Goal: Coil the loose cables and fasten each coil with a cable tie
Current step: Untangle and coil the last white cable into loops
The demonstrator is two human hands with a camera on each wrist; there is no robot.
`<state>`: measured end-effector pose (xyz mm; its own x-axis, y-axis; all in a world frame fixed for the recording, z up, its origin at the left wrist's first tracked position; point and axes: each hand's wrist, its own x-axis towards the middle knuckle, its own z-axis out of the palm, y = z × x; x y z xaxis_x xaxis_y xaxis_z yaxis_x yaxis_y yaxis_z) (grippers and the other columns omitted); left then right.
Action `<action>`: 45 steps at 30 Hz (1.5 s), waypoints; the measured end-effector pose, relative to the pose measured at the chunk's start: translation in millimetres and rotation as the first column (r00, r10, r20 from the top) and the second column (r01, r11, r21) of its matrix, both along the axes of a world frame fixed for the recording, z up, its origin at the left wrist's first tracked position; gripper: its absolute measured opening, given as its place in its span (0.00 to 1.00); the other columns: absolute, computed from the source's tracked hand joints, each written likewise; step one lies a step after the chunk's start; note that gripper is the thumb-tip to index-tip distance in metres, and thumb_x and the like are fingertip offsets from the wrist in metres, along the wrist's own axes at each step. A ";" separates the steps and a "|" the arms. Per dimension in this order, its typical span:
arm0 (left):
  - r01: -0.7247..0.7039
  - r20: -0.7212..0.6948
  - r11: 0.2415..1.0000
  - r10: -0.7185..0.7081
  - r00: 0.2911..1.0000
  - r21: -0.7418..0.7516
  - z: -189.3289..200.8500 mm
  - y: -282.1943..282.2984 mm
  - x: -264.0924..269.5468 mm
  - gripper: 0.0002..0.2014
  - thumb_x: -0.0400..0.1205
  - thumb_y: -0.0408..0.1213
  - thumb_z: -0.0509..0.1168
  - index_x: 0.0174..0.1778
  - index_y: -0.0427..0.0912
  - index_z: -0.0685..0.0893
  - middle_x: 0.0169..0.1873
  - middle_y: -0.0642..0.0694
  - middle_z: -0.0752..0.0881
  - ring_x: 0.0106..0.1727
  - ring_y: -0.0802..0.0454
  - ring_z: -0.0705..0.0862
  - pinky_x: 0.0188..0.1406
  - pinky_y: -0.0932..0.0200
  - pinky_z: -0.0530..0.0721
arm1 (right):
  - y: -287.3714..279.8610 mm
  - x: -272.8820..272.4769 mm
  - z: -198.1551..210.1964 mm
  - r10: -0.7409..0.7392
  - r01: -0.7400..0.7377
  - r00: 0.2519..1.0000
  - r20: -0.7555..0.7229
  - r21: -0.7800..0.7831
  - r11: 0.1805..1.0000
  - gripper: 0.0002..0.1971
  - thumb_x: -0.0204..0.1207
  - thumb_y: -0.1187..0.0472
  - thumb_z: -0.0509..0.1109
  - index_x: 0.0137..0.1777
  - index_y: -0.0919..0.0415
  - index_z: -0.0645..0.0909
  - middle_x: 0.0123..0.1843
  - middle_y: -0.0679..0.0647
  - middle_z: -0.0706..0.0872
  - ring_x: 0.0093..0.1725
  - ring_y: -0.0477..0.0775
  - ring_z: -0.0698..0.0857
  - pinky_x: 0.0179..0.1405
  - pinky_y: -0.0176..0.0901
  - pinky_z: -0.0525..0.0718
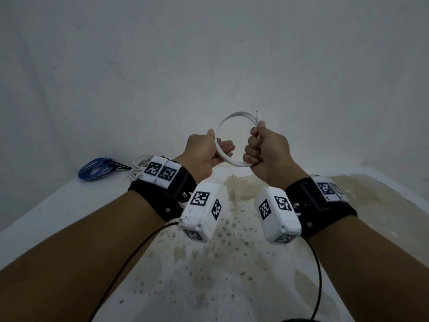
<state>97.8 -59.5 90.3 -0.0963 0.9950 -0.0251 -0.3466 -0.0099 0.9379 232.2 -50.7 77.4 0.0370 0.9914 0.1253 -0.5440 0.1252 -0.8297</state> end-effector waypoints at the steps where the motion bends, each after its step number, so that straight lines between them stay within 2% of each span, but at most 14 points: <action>1: -0.023 -0.043 0.998 0.025 0.999 0.050 -2.6 2.6 -1.5 0.14 0.91 0.35 0.53 0.55 0.25 0.76 0.44 0.31 0.88 0.36 0.44 0.90 0.34 0.54 0.91 | -0.3 0.1 -0.5 0.010 -0.010 1.000 0.018 0.000 1.000 0.17 0.90 0.53 0.56 0.38 0.56 0.70 0.21 0.47 0.60 0.19 0.46 0.54 0.18 0.37 0.55; 5: -0.064 -0.233 0.968 0.122 0.965 0.242 -7.3 9.1 -9.1 0.12 0.89 0.28 0.54 0.67 0.29 0.71 0.54 0.34 0.86 0.35 0.45 0.92 0.35 0.55 0.91 | -0.5 -0.9 -4.9 -0.009 0.009 0.998 0.069 0.005 1.000 0.17 0.90 0.54 0.55 0.37 0.57 0.69 0.20 0.47 0.60 0.18 0.46 0.54 0.16 0.36 0.55; 10: 0.017 -0.466 0.951 0.136 0.874 0.309 0.4 9.9 -16.4 0.14 0.90 0.36 0.56 0.57 0.29 0.80 0.45 0.37 0.90 0.32 0.48 0.91 0.36 0.56 0.92 | -0.2 -4.3 -9.5 0.032 -0.032 0.999 0.043 -0.012 0.999 0.17 0.90 0.56 0.56 0.37 0.56 0.70 0.21 0.48 0.59 0.19 0.46 0.54 0.16 0.36 0.55; 15: 0.123 -0.407 0.971 -0.029 0.913 0.207 11.7 17.9 -29.9 0.12 0.90 0.30 0.55 0.58 0.25 0.80 0.49 0.35 0.90 0.32 0.52 0.85 0.30 0.62 0.85 | -7.1 -2.8 -8.3 0.250 -0.249 0.962 0.105 -0.026 0.968 0.16 0.88 0.57 0.56 0.37 0.56 0.70 0.21 0.47 0.58 0.17 0.45 0.54 0.17 0.36 0.52; 19: 0.134 -0.487 0.957 0.009 0.873 0.257 20.3 20.2 -37.3 0.16 0.91 0.39 0.55 0.50 0.34 0.86 0.38 0.44 0.90 0.22 0.57 0.74 0.22 0.62 0.73 | -9.3 -0.7 -6.4 0.313 -0.314 0.926 0.210 -0.029 0.949 0.18 0.89 0.54 0.56 0.36 0.56 0.71 0.21 0.47 0.59 0.17 0.45 0.54 0.18 0.37 0.52; 22: 0.252 -0.636 0.919 -0.002 0.772 0.303 28.5 17.4 -46.6 0.16 0.91 0.36 0.54 0.53 0.35 0.87 0.43 0.44 0.93 0.26 0.56 0.78 0.24 0.61 0.78 | -10.0 0.6 -5.9 0.313 -0.315 0.919 0.240 -0.029 0.948 0.18 0.89 0.52 0.56 0.36 0.56 0.72 0.21 0.47 0.59 0.18 0.45 0.55 0.19 0.38 0.52; 24: 0.312 -0.729 0.893 0.025 0.684 0.324 33.1 14.0 -46.8 0.16 0.91 0.35 0.53 0.56 0.34 0.86 0.45 0.43 0.92 0.25 0.55 0.76 0.21 0.61 0.75 | -9.4 0.0 -6.8 0.316 -0.320 0.921 0.229 -0.022 0.947 0.18 0.89 0.52 0.56 0.37 0.56 0.71 0.21 0.47 0.59 0.18 0.45 0.55 0.20 0.38 0.52; 28: 0.336 -0.755 0.866 0.069 0.652 0.370 41.2 12.2 -47.5 0.16 0.90 0.37 0.56 0.54 0.31 0.86 0.42 0.42 0.92 0.21 0.54 0.72 0.19 0.62 0.70 | -8.5 -3.4 -5.9 0.315 -0.328 0.921 0.231 0.020 0.944 0.18 0.88 0.51 0.57 0.36 0.56 0.72 0.22 0.46 0.59 0.18 0.45 0.55 0.18 0.38 0.55; 31: 0.415 -0.840 0.844 0.075 0.537 0.340 47.9 12.1 -53.0 0.14 0.90 0.32 0.55 0.56 0.34 0.86 0.44 0.47 0.92 0.28 0.57 0.78 0.25 0.62 0.76 | -9.6 -0.6 -2.9 0.303 -0.328 0.909 0.286 0.041 0.944 0.18 0.89 0.52 0.56 0.37 0.56 0.71 0.22 0.47 0.58 0.19 0.45 0.55 0.21 0.40 0.52; 34: 0.472 -0.879 0.835 0.029 0.476 0.283 54.1 6.0 -50.5 0.15 0.91 0.34 0.53 0.52 0.33 0.85 0.25 0.57 0.85 0.24 0.55 0.70 0.23 0.62 0.72 | -9.3 -1.1 -0.5 0.305 -0.339 0.896 0.324 0.053 0.939 0.18 0.89 0.52 0.55 0.37 0.56 0.71 0.22 0.47 0.58 0.19 0.45 0.54 0.20 0.39 0.52; 37: 0.451 -0.883 0.829 0.102 0.457 0.330 54.7 7.6 -46.9 0.21 0.89 0.44 0.59 0.41 0.31 0.86 0.19 0.48 0.73 0.22 0.52 0.65 0.21 0.60 0.66 | -8.8 -3.2 1.0 0.302 -0.349 0.877 0.373 0.064 0.935 0.18 0.90 0.52 0.55 0.38 0.56 0.70 0.22 0.47 0.59 0.20 0.45 0.55 0.21 0.39 0.52; 42: 0.464 -0.890 0.824 0.101 0.444 0.324 50.0 11.8 -44.6 0.16 0.88 0.42 0.63 0.43 0.35 0.89 0.22 0.54 0.84 0.22 0.55 0.68 0.21 0.61 0.67 | -10.1 -2.7 -5.1 0.306 -0.364 0.860 0.409 0.071 0.929 0.18 0.90 0.51 0.55 0.39 0.56 0.70 0.23 0.47 0.59 0.21 0.45 0.55 0.20 0.39 0.54; 44: 0.474 -0.885 0.805 0.131 0.446 0.358 46.7 13.0 -44.3 0.16 0.85 0.47 0.66 0.41 0.39 0.91 0.26 0.52 0.87 0.24 0.53 0.76 0.26 0.58 0.75 | -9.3 -4.3 -5.9 0.312 -0.373 0.854 0.416 0.072 0.925 0.18 0.90 0.51 0.55 0.39 0.56 0.70 0.23 0.47 0.59 0.21 0.45 0.54 0.20 0.38 0.54; 45: 0.471 -0.881 0.794 0.163 0.443 0.384 44.1 14.2 -44.1 0.15 0.82 0.50 0.69 0.41 0.41 0.92 0.31 0.47 0.90 0.30 0.47 0.83 0.34 0.52 0.81 | -8.8 -5.1 -5.4 0.311 -0.376 0.850 0.425 0.076 0.923 0.18 0.90 0.50 0.56 0.39 0.56 0.70 0.23 0.47 0.59 0.21 0.45 0.54 0.20 0.38 0.53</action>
